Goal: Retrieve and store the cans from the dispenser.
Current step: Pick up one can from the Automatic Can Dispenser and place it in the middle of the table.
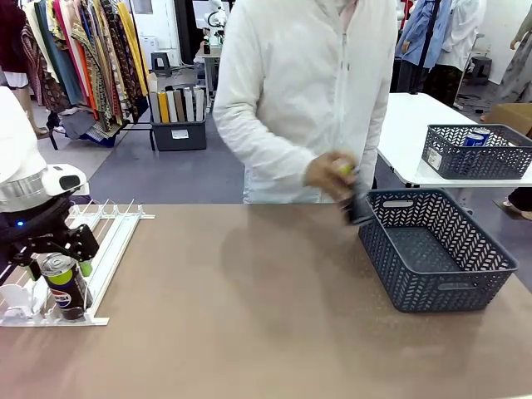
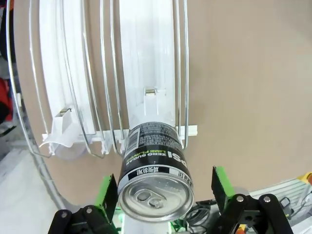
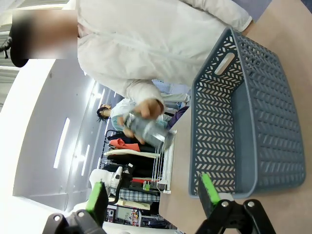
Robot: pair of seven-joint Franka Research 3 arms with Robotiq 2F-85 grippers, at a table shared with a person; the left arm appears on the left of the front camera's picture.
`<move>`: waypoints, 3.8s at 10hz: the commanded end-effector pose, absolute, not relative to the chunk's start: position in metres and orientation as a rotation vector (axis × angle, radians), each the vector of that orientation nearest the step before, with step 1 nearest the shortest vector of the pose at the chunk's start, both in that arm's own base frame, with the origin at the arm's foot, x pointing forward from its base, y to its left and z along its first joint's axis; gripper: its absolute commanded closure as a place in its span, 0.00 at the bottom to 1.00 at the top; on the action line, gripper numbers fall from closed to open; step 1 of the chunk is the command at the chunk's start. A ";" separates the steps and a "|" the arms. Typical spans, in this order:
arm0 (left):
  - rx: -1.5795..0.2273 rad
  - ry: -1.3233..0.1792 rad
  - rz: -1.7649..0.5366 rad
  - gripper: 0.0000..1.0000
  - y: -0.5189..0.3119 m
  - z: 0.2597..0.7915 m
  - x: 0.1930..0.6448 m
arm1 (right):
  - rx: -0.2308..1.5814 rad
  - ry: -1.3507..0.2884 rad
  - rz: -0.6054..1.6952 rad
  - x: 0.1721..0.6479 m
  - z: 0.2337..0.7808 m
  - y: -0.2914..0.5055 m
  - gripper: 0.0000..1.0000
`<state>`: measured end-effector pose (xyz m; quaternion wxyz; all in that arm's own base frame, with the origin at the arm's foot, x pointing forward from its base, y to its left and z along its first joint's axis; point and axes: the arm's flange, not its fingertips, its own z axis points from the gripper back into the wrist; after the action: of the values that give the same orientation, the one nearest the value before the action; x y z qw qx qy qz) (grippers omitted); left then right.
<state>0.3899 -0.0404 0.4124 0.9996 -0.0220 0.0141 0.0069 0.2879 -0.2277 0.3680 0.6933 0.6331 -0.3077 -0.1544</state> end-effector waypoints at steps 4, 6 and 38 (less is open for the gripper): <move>-0.052 0.049 0.008 0.49 -0.039 0.417 0.399 | 1.419 -0.677 -0.345 0.286 0.372 -0.227 0.00; -0.039 0.048 0.013 1.00 -0.038 0.418 0.397 | 1.419 -0.677 -0.345 0.286 0.372 -0.227 0.00; -0.103 -0.070 -0.517 1.00 -0.396 0.469 0.442 | 1.419 -0.677 -0.345 0.286 0.372 -0.227 0.00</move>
<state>0.4262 -0.3880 0.4519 0.9621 -0.0744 -0.0304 -0.2606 0.2879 -0.2276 0.3680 0.6933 0.6332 -0.3076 -0.1543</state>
